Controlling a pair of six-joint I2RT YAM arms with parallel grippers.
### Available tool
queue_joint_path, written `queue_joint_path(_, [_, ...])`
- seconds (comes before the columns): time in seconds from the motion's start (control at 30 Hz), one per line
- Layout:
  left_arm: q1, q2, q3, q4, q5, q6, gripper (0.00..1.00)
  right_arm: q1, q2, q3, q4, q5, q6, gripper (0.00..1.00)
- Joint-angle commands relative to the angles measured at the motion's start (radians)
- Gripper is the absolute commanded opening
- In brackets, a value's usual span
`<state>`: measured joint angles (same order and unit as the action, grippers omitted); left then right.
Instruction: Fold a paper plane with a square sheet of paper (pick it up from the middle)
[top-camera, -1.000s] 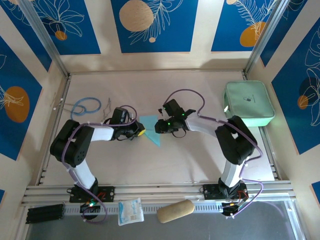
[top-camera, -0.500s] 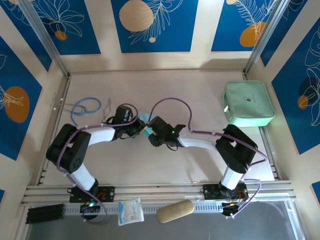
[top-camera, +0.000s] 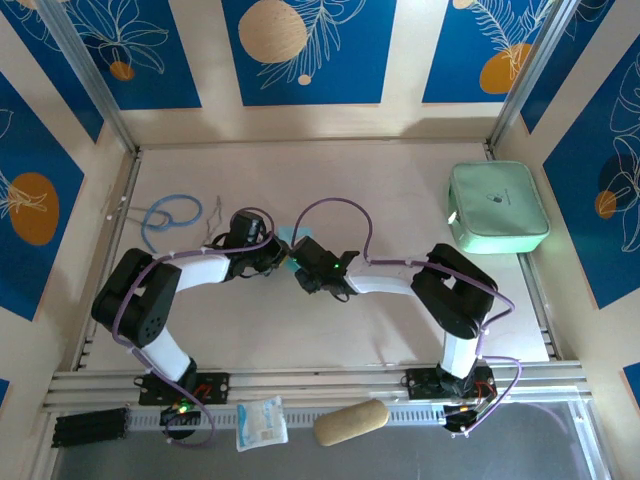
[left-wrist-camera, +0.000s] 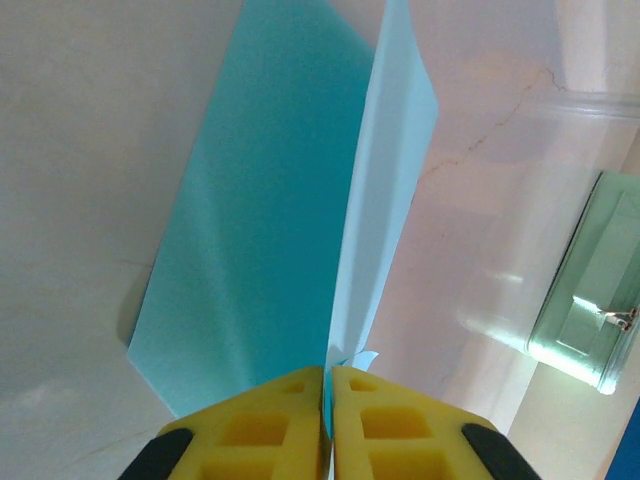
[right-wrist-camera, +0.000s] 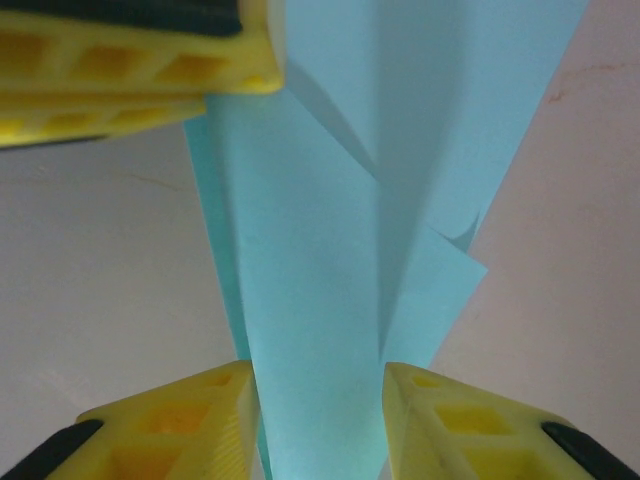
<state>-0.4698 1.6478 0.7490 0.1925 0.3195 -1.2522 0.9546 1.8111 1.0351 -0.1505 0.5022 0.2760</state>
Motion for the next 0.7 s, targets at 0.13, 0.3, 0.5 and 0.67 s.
queue_joint_path(0.13, [-0.006, -0.024, 0.024, -0.027, -0.009, -0.013, 0.13, 0.004, 0.025, 0.029, 0.002, 0.041, -0.011, 0.32])
queue_joint_path(0.3, [0.002, -0.034, 0.029, -0.04, -0.01, -0.007, 0.18, 0.003, 0.017, 0.017, 0.0, 0.044, -0.01, 0.25])
queue_joint_path(0.5, [0.052, -0.097, 0.009, -0.083, -0.039, 0.024, 0.31, -0.008, 0.01, 0.005, 0.015, 0.011, -0.026, 0.18])
queue_joint_path(0.67, [0.089, -0.18, -0.046, -0.126, -0.087, 0.06, 0.4, -0.028, -0.002, -0.004, 0.028, -0.066, -0.034, 0.14])
